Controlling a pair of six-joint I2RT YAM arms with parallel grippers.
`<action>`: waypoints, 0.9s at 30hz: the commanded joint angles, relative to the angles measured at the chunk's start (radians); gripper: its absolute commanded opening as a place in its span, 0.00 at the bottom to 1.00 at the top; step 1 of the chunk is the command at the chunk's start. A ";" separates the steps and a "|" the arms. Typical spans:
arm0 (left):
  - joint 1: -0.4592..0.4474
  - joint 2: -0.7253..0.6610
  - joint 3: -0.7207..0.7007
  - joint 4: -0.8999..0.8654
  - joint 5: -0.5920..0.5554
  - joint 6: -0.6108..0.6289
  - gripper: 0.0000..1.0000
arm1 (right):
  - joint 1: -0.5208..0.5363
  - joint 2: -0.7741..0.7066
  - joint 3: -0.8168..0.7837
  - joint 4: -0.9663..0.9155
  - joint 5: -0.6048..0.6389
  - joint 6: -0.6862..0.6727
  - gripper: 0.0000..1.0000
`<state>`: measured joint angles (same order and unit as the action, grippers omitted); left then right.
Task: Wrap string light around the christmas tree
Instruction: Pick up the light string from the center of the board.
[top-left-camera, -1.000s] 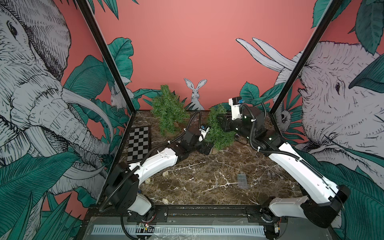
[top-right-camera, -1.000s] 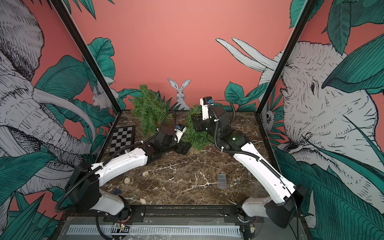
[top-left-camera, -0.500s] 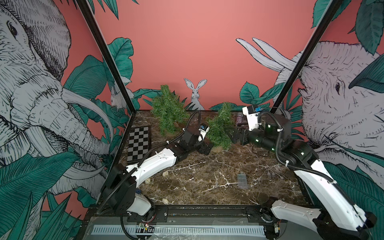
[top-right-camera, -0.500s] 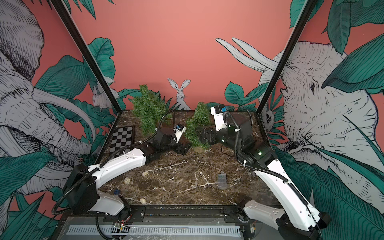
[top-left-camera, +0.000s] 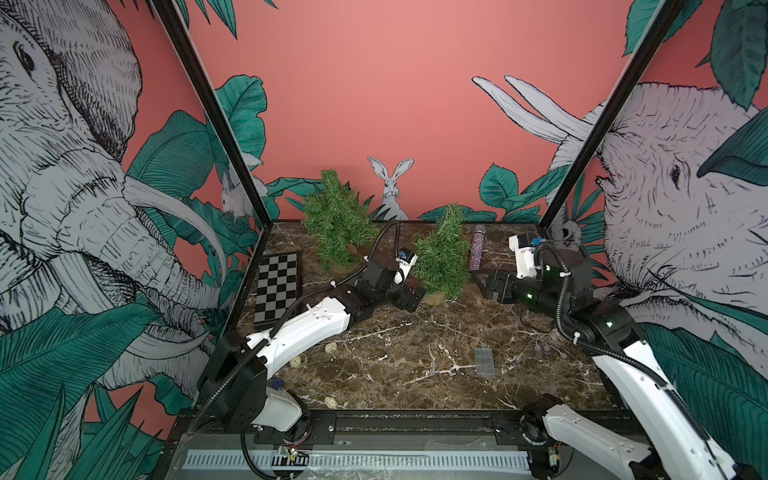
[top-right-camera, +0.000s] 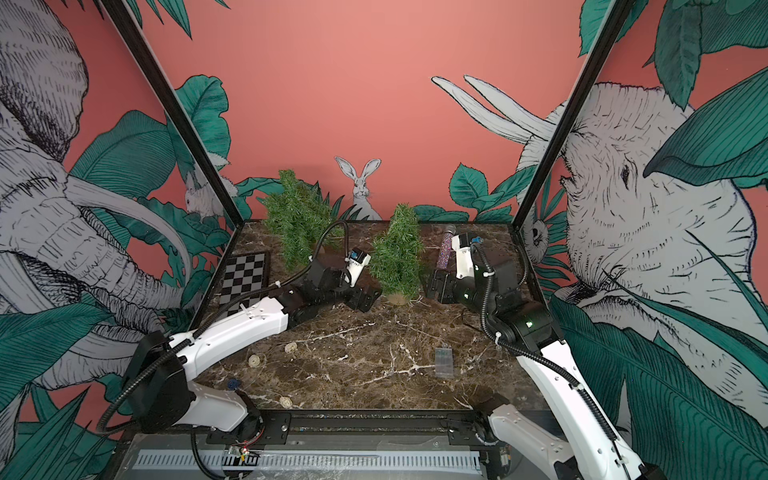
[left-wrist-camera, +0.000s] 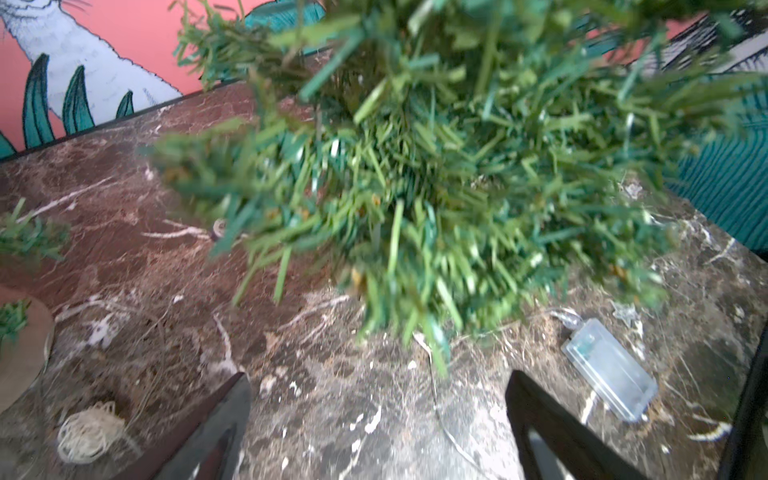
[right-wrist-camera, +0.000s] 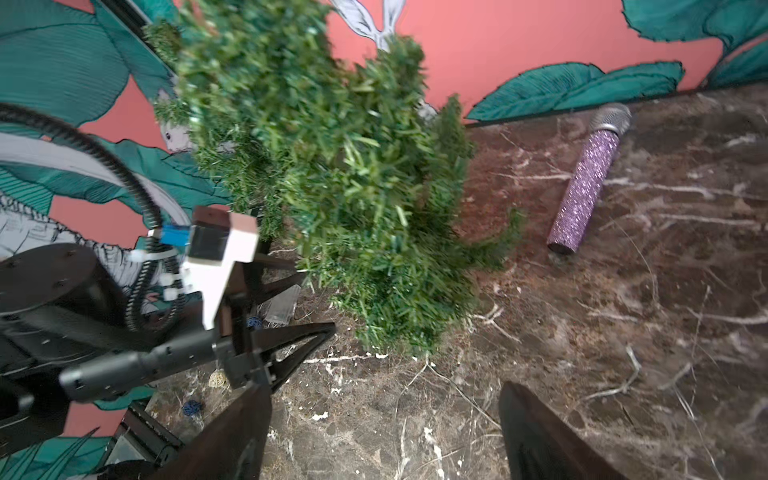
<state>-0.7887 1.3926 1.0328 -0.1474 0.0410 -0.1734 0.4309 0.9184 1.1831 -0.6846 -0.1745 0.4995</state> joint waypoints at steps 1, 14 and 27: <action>0.003 -0.087 -0.042 -0.080 -0.013 -0.046 0.95 | -0.037 -0.010 -0.068 0.043 -0.008 0.052 0.86; -0.277 -0.084 -0.106 -0.342 -0.053 -0.204 0.91 | -0.094 0.077 -0.330 0.146 0.081 0.160 0.71; -0.473 0.295 0.072 -0.315 -0.084 -0.210 0.85 | -0.093 0.101 -0.413 0.247 0.076 0.188 0.70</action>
<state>-1.2423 1.6707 1.0523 -0.4324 -0.0093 -0.3679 0.3382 1.0302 0.7837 -0.4782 -0.1158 0.6712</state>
